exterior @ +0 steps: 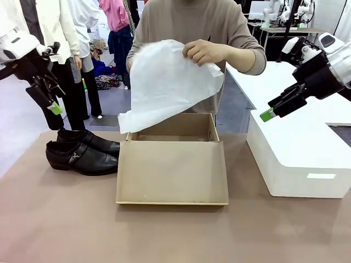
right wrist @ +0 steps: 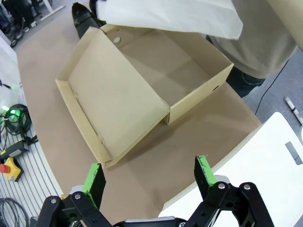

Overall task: Pack the shoes into the box.
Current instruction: Place one shoe of the Shoes into the Shoes Box.

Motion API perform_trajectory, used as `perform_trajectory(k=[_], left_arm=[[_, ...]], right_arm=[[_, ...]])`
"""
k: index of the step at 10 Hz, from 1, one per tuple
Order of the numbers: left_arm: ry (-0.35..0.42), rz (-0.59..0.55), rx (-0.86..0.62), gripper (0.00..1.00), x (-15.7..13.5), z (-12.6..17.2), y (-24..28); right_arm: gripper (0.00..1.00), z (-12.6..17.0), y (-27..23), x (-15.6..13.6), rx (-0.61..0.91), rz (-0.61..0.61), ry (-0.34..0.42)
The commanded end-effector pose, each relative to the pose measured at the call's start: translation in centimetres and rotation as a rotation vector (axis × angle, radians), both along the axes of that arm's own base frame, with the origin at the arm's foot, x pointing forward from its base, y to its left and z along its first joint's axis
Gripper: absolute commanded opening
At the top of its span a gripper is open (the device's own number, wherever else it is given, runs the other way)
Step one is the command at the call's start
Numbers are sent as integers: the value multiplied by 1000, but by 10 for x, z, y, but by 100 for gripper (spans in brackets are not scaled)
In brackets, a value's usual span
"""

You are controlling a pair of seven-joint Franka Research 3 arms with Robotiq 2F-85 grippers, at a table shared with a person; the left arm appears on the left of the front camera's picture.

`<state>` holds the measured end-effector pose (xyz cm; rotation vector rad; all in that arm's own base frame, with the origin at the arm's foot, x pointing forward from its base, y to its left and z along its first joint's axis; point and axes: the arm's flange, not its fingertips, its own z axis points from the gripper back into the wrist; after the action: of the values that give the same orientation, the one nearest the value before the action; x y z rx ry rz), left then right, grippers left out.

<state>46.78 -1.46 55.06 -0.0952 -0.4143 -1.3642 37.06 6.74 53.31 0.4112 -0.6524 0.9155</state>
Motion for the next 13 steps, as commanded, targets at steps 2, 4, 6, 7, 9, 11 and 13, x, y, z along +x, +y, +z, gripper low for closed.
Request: perform_trajectory(k=[2, 4, 6, 7, 9, 11, 13], left_arm=[[29, -74, 107, 100, 21, -1, 10], [23, -52, 58, 100, 13, -6, 4], [23, -52, 58, 100, 13, -6, 4], [23, -52, 58, 100, 13, -6, 4], [23, -52, 58, 100, 13, -6, 4], [22, -67, 93, 100, 24, -8, 4], [39, -98, 132, 100, 42, -12, 9]], right_arm=[[100, 0, 0, 3, 23, 15, -9], [100, 0, 0, 3, 23, 15, -9], [100, 0, 0, 3, 23, 15, -9], [100, 0, 0, 3, 23, 15, -9], [100, 0, 0, 3, 23, 15, -9], [100, 0, 0, 3, 23, 15, -9], [100, 0, 0, 3, 23, 15, -9]])
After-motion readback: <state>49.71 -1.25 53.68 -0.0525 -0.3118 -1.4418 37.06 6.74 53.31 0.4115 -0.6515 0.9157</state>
